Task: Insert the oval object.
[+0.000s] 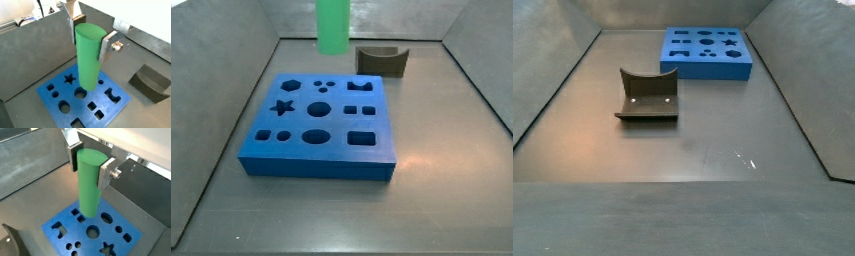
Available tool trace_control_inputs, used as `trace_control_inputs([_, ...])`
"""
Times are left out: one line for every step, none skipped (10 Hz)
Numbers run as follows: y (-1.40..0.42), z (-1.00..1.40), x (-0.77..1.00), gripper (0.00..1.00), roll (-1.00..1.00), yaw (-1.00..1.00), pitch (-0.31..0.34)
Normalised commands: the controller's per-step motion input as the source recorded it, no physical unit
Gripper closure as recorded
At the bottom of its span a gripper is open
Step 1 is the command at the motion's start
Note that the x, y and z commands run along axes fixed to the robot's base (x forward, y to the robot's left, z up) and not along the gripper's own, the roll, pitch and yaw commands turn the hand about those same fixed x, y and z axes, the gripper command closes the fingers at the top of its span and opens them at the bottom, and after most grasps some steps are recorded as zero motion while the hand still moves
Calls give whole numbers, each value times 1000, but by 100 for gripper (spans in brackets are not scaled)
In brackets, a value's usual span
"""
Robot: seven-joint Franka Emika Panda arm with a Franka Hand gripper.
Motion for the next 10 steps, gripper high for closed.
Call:
trace_control_inputs([-77,-157,0,100,0,-49,-36])
trace_control_inputs([-526,-249,0,100,34,-737,0])
trace_control_inputs([-646,-443,0,100,44,-654,-64])
trace_control_inputs([-669,-749,-109,100,64,-617,-143])
trace_control_inputs([-654,-857,-71,100,71,-583,-119])
trace_control_inputs([-611,-871,0,100,73,-569,-66])
trace_control_inputs([-429,-940,0,100,0,-511,0])
trace_control_inputs([-169,-894,-29,100,0,-349,-13])
trace_control_inputs([80,-689,-274,100,-7,-234,-26])
trace_control_inputs([157,-534,-309,100,-31,-174,-37])
